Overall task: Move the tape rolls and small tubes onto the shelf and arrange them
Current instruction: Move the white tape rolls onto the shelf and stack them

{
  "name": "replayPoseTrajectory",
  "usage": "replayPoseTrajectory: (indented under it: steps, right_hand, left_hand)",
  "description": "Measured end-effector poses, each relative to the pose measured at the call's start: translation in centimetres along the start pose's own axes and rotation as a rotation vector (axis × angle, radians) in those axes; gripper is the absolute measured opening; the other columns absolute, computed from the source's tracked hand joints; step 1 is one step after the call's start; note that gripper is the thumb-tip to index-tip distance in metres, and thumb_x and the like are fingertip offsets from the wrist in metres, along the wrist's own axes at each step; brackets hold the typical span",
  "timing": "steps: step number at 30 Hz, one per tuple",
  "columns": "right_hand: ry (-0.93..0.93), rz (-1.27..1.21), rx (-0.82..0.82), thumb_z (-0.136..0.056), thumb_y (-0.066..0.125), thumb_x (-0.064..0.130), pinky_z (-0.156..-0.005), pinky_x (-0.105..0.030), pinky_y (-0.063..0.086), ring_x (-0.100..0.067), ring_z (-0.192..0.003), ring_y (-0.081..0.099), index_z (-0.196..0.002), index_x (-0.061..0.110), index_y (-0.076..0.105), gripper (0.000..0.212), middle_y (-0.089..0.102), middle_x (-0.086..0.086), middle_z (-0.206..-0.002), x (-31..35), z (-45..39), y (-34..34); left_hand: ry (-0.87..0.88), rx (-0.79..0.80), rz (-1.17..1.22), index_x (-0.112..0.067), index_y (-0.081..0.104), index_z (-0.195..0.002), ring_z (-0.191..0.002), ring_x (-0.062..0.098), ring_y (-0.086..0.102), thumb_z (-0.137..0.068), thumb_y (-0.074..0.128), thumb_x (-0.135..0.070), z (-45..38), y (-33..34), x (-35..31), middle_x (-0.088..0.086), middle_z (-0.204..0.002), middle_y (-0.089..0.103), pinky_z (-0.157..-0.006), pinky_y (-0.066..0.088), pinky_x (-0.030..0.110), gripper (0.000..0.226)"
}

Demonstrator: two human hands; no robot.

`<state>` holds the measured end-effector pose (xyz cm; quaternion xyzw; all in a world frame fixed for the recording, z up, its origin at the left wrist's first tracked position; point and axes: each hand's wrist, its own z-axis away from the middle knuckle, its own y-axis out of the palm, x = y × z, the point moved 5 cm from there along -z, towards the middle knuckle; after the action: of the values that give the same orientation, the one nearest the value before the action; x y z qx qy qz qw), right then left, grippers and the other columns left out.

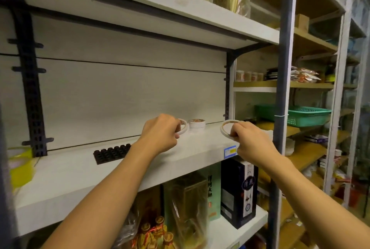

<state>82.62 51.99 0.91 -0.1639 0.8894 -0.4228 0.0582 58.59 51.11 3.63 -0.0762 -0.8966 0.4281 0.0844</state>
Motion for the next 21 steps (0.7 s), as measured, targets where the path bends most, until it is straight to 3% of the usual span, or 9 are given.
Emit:
replayPoseTrajectory:
  steps: [11, 15, 21]
  right_hand:
    - [-0.129, -0.054, 0.000, -0.077, 0.069, 0.006, -0.077, -0.028, 0.051, -0.015, -0.089, 0.051, -0.096, 0.026, 0.053, 0.032, 0.056, 0.006, -0.101, -4.1, -8.4, 6.7]
    - [-0.183, -0.114, -0.031, -0.077, 0.066, 0.003, -0.073, -0.027, 0.048, -0.016, -0.087, 0.050, -0.096, 0.023, 0.055, 0.030, 0.056, 0.006, -0.099, -5.5, -11.6, 8.2]
    - [-0.342, -0.177, -0.032, -0.075, 0.058, -0.002, -0.070, -0.037, 0.050, -0.021, -0.085, 0.051, -0.093, 0.018, 0.054, 0.027, 0.057, 0.002, -0.096, -7.0, -16.5, 11.3]
  left_hand:
    - [-0.040, 0.069, -0.047, -0.015, 0.062, -0.086, -0.084, 0.027, 0.060, -0.087, 0.062, -0.016, -7.5, 5.0, -0.1, 0.000, -0.085, 0.064, -0.057, 0.040, 0.028, 0.002]
    - [-0.075, 0.089, -0.060, -0.015, 0.065, -0.086, -0.082, 0.030, 0.061, -0.081, 0.061, -0.013, -9.8, 5.9, -0.1, 0.002, -0.084, 0.065, -0.064, 0.053, 0.034, 0.007]
    - [-0.154, 0.126, -0.135, -0.015, 0.067, -0.087, -0.084, 0.030, 0.060, -0.077, 0.058, -0.011, -13.6, 7.5, 0.0, 0.004, -0.085, 0.067, -0.063, 0.050, 0.031, 0.014]
